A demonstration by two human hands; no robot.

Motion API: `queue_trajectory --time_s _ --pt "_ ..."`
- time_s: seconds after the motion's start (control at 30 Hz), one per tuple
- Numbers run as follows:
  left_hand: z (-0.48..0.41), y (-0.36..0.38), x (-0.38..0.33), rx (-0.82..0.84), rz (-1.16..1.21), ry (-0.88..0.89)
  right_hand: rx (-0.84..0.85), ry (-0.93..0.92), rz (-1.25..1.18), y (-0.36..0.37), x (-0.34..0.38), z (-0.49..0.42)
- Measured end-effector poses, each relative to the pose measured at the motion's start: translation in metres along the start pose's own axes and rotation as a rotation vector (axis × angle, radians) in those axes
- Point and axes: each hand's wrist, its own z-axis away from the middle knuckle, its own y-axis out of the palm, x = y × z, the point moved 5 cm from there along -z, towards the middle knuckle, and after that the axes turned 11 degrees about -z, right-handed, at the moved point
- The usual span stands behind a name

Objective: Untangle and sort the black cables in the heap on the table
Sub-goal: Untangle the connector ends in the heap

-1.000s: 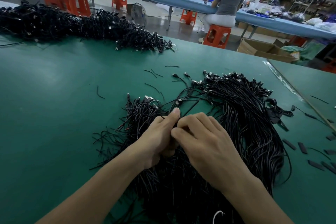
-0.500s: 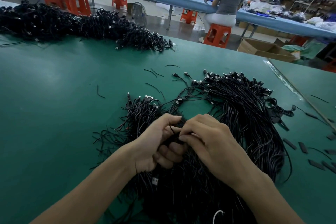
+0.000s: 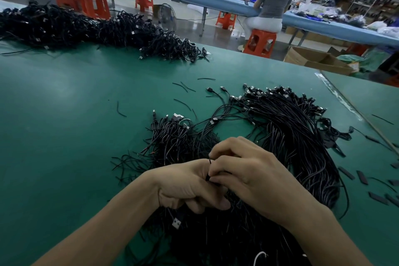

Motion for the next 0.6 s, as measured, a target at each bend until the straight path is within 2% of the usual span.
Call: queue_trajectory --time_s 0.23,0.37,0.6 --pt "0.0002 0.0026 0.003 -0.009 -0.109 -0.085 0.068 -0.035 0.055 0.0058 0.0038 0.0025" --pt "-0.0017 0.0022 0.0031 0.008 -0.028 -0.048 0.041 -0.076 0.119 0.0063 0.0054 0.0035" --pt "-0.0032 0.0031 0.0008 0.021 0.049 0.016 0.022 -0.091 0.095 0.003 -0.0001 0.0055"
